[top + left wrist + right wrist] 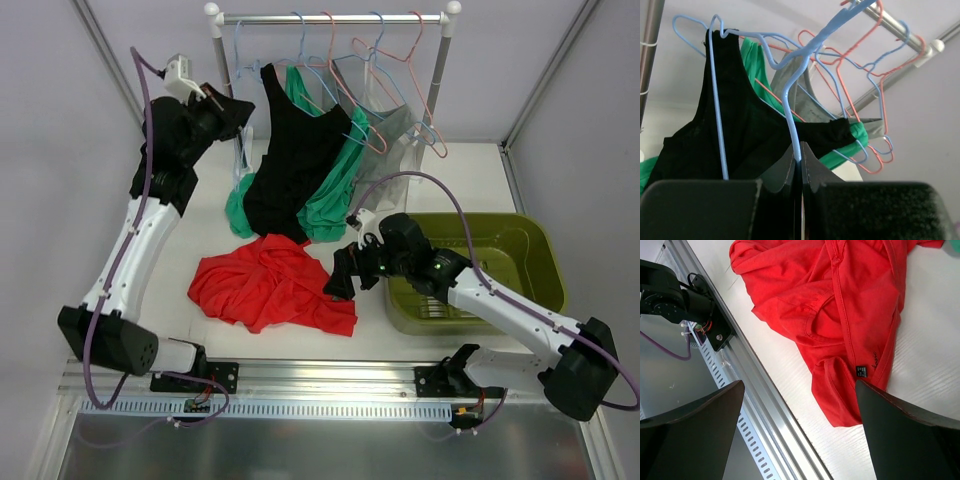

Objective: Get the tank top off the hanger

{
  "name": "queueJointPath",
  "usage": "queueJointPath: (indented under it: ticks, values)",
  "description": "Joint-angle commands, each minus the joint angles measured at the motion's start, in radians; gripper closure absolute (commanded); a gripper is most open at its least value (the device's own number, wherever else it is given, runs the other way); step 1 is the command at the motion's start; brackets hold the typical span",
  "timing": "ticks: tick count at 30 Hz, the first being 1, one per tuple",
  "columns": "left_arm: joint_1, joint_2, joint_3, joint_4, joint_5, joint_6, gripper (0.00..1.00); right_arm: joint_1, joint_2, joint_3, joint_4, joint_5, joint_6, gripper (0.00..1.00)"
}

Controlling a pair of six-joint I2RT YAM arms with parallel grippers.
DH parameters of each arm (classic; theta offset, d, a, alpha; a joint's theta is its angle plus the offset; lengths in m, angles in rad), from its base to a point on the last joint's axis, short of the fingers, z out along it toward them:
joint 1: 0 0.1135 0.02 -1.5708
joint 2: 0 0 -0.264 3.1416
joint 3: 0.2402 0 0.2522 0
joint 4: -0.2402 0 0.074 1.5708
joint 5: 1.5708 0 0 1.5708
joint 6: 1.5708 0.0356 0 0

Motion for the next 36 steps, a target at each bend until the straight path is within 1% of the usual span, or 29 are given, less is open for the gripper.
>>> queueJointPath:
  ticks: [1, 2, 3, 4, 7, 11, 13, 17, 20, 22, 26, 30, 34, 36]
  values:
    - [-0.006, 0.088, 0.192, -0.048, 0.002, 0.038, 1.00, 0.005, -0.042, 0.005, 0.036, 0.025, 0.006, 0.01]
    - [-0.003, 0.122, 0.233, -0.065, 0.002, 0.039, 1.00, 0.005, -0.042, 0.001, 0.036, 0.028, 0.003, 0.00]
    - [0.001, 0.188, 0.271, -0.071, 0.003, 0.039, 1.00, 0.005, -0.044, -0.001, 0.036, 0.030, 0.002, 0.01]
    - [0.006, 0.219, 0.341, -0.086, 0.008, 0.039, 1.00, 0.004, -0.045, -0.004, 0.034, 0.030, 0.002, 0.01]
    - [0.018, 0.316, 0.447, -0.111, -0.006, 0.032, 1.00, 0.005, -0.047, -0.010, 0.036, 0.028, 0.003, 0.01]
    - [0.049, 0.406, 0.534, -0.122, 0.015, -0.019, 1.00, 0.005, -0.056, -0.024, 0.036, 0.019, 0.008, 0.01]
    - [0.057, 0.435, 0.540, -0.128, 0.019, -0.038, 1.00, 0.005, -0.063, -0.032, 0.036, 0.019, 0.008, 0.01]
    - [0.058, 0.457, 0.492, -0.131, -0.012, -0.045, 1.00, 0.005, -0.071, -0.035, 0.036, 0.017, 0.006, 0.00]
    - [0.066, 0.492, 0.486, -0.131, 0.025, -0.042, 1.00, 0.007, -0.067, -0.030, 0.039, 0.004, 0.006, 0.01]
    - [0.069, 0.485, 0.457, -0.131, 0.049, -0.039, 1.00, 0.007, -0.059, -0.035, 0.051, -0.015, 0.005, 0.01]
    - [0.069, 0.431, 0.428, -0.131, 0.061, 0.017, 1.00, 0.013, -0.025, -0.027, 0.077, -0.024, 0.000, 0.01]
    - [0.066, 0.360, 0.416, -0.143, 0.023, 0.113, 1.00, 0.019, 0.016, -0.015, 0.103, -0.030, 0.012, 0.01]
    - [0.066, 0.337, 0.448, -0.183, -0.041, 0.202, 1.00, 0.031, 0.053, -0.007, 0.132, -0.036, 0.028, 0.01]
    - [0.066, 0.346, 0.480, -0.215, -0.038, 0.241, 1.00, 0.033, 0.059, -0.004, 0.137, -0.036, 0.028, 0.00]
